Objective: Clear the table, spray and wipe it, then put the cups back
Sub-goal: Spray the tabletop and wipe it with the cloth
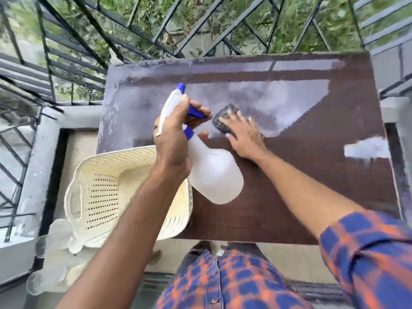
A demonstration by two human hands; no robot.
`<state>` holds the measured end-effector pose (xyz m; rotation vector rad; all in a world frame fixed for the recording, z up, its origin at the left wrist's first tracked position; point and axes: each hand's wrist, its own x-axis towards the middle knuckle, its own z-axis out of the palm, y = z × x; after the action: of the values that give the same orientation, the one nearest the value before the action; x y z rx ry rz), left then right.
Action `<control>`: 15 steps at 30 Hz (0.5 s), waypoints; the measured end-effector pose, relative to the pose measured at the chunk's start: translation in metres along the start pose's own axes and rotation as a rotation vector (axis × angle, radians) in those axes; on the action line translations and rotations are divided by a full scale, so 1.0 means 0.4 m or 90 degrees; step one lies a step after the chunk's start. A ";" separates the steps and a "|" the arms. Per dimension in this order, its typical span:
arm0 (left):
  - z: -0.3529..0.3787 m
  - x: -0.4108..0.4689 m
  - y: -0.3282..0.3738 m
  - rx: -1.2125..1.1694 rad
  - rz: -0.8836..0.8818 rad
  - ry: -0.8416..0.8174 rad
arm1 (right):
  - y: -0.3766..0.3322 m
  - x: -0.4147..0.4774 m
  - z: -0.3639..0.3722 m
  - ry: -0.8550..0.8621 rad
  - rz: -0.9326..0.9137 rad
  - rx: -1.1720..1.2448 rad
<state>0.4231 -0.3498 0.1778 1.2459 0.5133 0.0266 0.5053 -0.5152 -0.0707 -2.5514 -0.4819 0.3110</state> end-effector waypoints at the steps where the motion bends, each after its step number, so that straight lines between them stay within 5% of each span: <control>1: -0.009 -0.015 -0.004 -0.003 0.011 -0.022 | -0.030 -0.066 0.034 -0.015 -0.027 -0.011; 8: -0.146 -0.148 -0.016 0.015 -0.033 -0.151 | -0.216 -0.534 0.210 0.112 0.001 -0.033; 15: -0.334 -0.214 0.022 0.020 -0.059 -0.147 | -0.284 -0.656 0.281 0.190 0.123 0.154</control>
<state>0.2977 -0.2522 0.1866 1.2356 0.3709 -0.2028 0.2004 -0.4775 -0.0722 -2.3541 -0.0792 0.0477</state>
